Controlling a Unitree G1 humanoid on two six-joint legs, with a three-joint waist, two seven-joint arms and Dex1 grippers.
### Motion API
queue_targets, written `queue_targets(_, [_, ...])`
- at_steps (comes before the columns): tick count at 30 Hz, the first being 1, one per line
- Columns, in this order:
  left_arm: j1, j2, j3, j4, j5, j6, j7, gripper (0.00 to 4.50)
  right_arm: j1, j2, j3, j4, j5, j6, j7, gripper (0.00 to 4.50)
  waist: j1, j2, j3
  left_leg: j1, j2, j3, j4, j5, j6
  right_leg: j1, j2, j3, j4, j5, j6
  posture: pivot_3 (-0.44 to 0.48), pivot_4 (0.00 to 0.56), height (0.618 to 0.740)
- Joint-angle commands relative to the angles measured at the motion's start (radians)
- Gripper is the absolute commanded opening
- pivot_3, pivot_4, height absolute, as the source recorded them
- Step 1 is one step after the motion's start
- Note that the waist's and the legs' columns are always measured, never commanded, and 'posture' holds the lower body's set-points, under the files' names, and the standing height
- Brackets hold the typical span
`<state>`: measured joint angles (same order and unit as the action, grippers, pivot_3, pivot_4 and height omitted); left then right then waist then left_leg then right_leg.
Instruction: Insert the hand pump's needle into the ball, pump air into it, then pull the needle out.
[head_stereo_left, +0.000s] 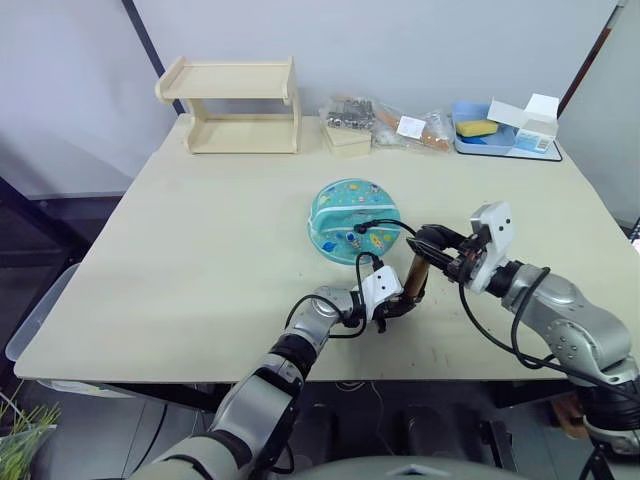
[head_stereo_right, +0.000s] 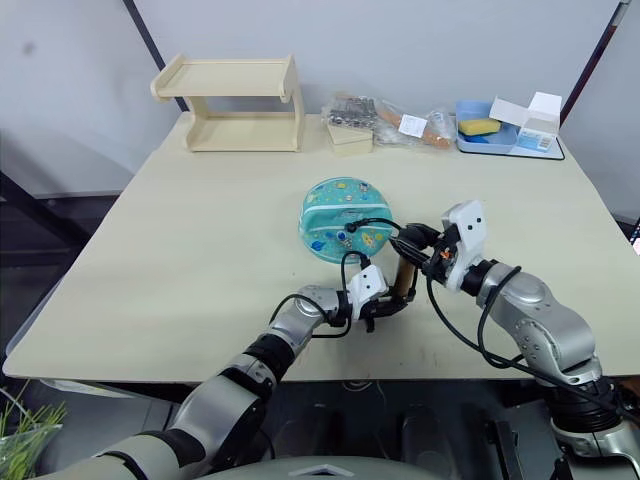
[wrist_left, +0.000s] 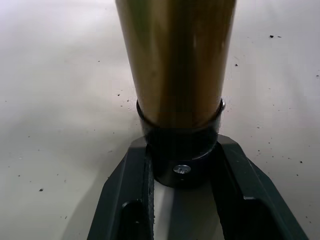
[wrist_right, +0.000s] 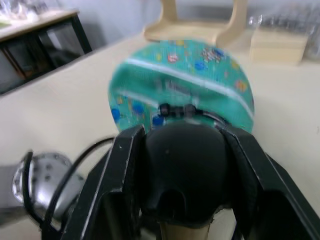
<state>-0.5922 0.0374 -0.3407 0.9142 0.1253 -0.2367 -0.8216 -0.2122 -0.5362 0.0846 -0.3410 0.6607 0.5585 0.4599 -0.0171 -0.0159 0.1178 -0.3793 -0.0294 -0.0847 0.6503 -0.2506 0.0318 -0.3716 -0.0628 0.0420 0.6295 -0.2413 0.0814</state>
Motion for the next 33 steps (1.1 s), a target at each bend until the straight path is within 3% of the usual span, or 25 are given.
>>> queue_targets(1, [0.039, 0.018, -0.024, 0.031, 0.029, 0.022, -0.022, 1.04, 0.024, -0.027, 0.031, 0.042, -0.068, 0.068, 0.002, 1.71, 0.0, 0.0, 0.0, 0.0, 0.0, -0.001, 0.0, 0.0, 0.0, 0.0, 0.0, 0.0, 0.0, 0.001, -0.002, 0.0, 0.15, 0.74])
queue_targets(10, [0.041, 0.021, -0.024, 0.058, 0.034, 0.005, -0.011, 1.04, -0.185, -0.183, -0.271, -0.212, 0.263, 0.307, -0.011, 1.71, 0.007, 0.014, 0.014, -0.008, -0.001, -0.002, 0.0, 0.0, 0.0, -0.006, 0.0, -0.001, 0.002, 0.001, -0.003, 0.0, 0.15, 0.74])
queue_targets(15, [0.037, 0.018, -0.026, 0.07, 0.034, -0.003, -0.014, 1.04, -0.348, -0.304, -0.432, -0.19, 0.507, 0.429, -0.084, 1.71, 0.01, 0.017, 0.021, -0.017, -0.002, -0.003, 0.002, 0.001, 0.0, -0.013, -0.002, -0.001, 0.002, 0.001, -0.003, 0.0, 0.15, 0.74])
queue_targets(20, [0.032, 0.015, -0.028, 0.079, 0.035, -0.006, -0.015, 1.04, -0.43, -0.363, -0.481, -0.158, 0.652, 0.468, -0.153, 1.71, 0.012, 0.014, 0.025, -0.018, -0.004, -0.002, 0.002, 0.001, 0.0, -0.014, -0.005, -0.002, 0.002, 0.001, -0.003, 0.0, 0.15, 0.74])
queue_targets(22, [0.025, 0.018, -0.027, 0.085, 0.035, -0.009, -0.018, 1.04, -0.481, -0.385, -0.479, -0.138, 0.705, 0.473, -0.172, 1.71, 0.011, 0.014, 0.025, -0.019, -0.004, -0.002, 0.002, 0.001, 0.0, -0.014, -0.006, -0.001, 0.002, 0.001, -0.003, 0.0, 0.15, 0.74])
queue_targets(25, [0.019, 0.018, -0.025, 0.089, 0.033, -0.008, -0.019, 1.04, -0.45, -0.364, -0.419, -0.152, 0.676, 0.465, -0.176, 1.71, 0.011, 0.011, 0.027, -0.02, -0.005, -0.001, 0.002, 0.001, 0.0, -0.015, -0.007, -0.001, 0.001, 0.001, -0.003, 0.0, 0.15, 0.74])
queue_targets(30, [0.018, 0.017, -0.024, 0.083, 0.035, -0.015, -0.005, 1.04, -0.227, -0.3, -0.188, -0.159, 0.377, 0.357, -0.074, 1.71, 0.01, 0.007, 0.024, -0.017, -0.004, -0.002, 0.001, 0.0, 0.0, -0.013, -0.006, -0.002, 0.001, 0.001, -0.002, 0.0, 0.15, 0.74])
queue_targets(33, [0.023, 0.016, -0.024, 0.073, 0.032, -0.013, -0.003, 1.04, -0.133, -0.204, -0.085, -0.091, 0.25, 0.252, -0.036, 1.71, 0.001, 0.005, 0.019, -0.011, -0.004, -0.001, 0.001, 0.0, 0.0, -0.007, -0.005, -0.002, 0.0, 0.001, -0.002, 0.0, 0.15, 0.74])
